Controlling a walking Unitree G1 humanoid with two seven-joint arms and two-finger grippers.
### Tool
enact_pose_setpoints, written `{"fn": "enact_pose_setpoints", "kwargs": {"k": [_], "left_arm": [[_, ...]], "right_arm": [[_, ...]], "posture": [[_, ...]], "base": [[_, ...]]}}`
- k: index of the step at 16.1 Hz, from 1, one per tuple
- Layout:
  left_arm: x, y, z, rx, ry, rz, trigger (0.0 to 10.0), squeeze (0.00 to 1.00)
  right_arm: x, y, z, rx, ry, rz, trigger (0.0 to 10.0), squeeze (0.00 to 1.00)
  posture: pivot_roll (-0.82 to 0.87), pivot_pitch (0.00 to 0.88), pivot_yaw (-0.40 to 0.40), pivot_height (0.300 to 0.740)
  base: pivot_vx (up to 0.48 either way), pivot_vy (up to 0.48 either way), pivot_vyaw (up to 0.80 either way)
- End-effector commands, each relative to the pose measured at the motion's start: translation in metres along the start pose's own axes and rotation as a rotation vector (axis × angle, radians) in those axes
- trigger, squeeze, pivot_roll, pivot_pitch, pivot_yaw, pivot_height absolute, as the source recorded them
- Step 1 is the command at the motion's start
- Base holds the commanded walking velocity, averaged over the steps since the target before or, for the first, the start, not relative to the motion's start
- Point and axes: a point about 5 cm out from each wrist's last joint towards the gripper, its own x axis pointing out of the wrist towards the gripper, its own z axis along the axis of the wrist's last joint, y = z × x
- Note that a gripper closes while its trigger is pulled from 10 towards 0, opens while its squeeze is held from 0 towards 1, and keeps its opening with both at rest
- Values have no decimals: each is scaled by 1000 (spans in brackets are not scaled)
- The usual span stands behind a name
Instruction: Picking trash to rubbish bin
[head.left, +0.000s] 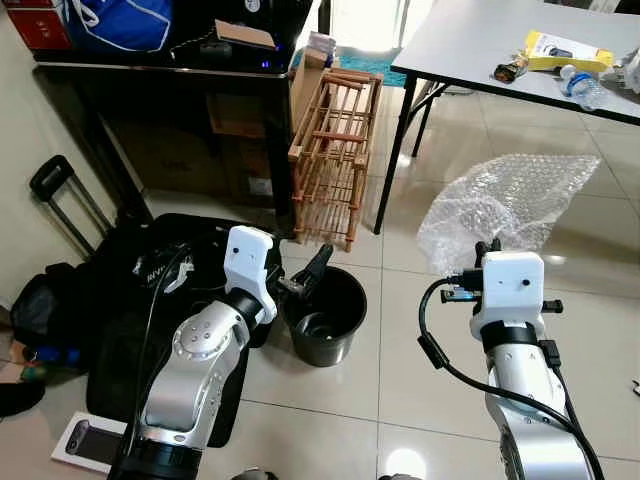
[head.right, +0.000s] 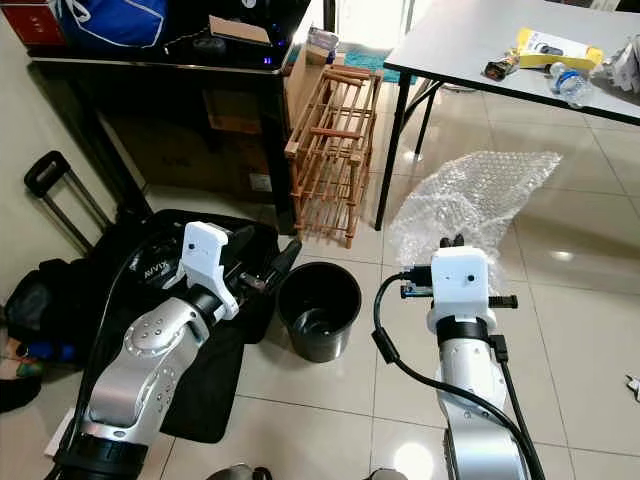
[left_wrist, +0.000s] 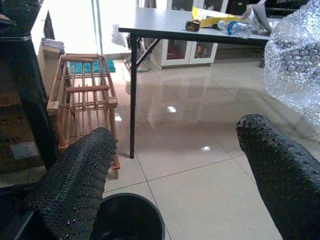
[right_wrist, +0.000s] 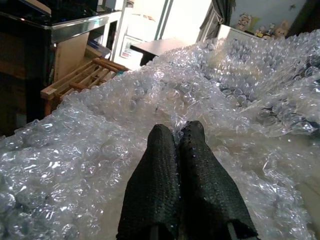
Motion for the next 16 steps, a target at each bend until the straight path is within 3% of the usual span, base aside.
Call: {"fn": "enact_pose_setpoints", "kwargs": {"k": [1,8,16], "left_arm": [[1,1,-1,8,6,4,10000,0],[3,-2,0,10,-4,-6,10000,0],[5,-2,-2,10,0,-6,10000,0]], "right_arm": [[0,0,0,6,-3,-4,10000,0],[3,-1,-2,28,14,-21,10000,0],[2,-1,-2,22,15,-20,10000,0]], "posture": [[-52,87,30,740],[-53,84,31,740],[-64,84,34,740]], "base": [[0,0,0],[0,0,0],[0,-426,0]]}}
